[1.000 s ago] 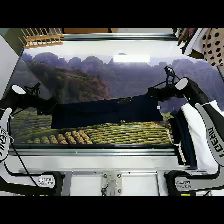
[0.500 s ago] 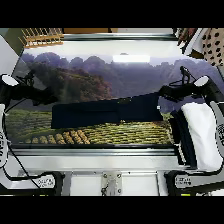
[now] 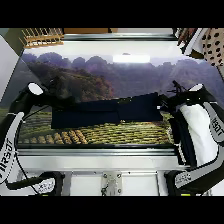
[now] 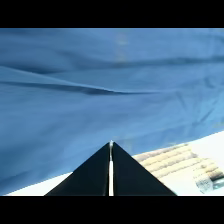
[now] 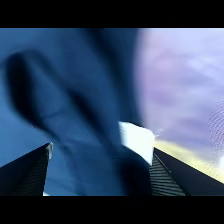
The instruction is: Fold the clothes and pants, and hang the long-sleeved shirts on hangers.
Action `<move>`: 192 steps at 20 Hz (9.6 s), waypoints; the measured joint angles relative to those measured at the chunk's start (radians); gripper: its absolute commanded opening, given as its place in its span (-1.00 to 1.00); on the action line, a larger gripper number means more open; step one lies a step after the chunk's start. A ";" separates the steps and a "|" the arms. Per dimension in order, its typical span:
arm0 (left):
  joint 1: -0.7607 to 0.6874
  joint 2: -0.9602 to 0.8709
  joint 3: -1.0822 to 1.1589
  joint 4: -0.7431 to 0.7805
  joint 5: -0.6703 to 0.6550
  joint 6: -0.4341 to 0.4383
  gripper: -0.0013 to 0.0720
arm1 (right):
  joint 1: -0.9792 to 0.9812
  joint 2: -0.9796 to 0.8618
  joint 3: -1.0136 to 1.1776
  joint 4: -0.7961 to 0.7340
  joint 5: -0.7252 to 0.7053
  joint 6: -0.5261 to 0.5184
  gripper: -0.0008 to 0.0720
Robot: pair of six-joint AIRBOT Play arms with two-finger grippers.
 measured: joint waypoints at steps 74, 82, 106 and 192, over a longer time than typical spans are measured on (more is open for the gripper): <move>0.100 -0.192 0.615 -0.092 -0.057 -0.044 -0.94 | 1.017 -0.146 0.626 -0.247 -0.191 0.647 0.57; 0.145 -0.115 0.555 -0.092 -0.047 0.014 -0.94 | 1.001 -0.125 0.587 0.029 -0.356 0.316 0.57; -0.014 0.311 -0.213 -0.101 0.146 0.108 -0.94 | 0.610 0.066 -0.259 0.526 -0.422 -0.093 -0.52; -0.134 0.493 -0.389 -0.231 0.208 0.108 -0.94 | 0.610 0.705 -0.386 -0.201 -0.307 0.198 -0.93</move>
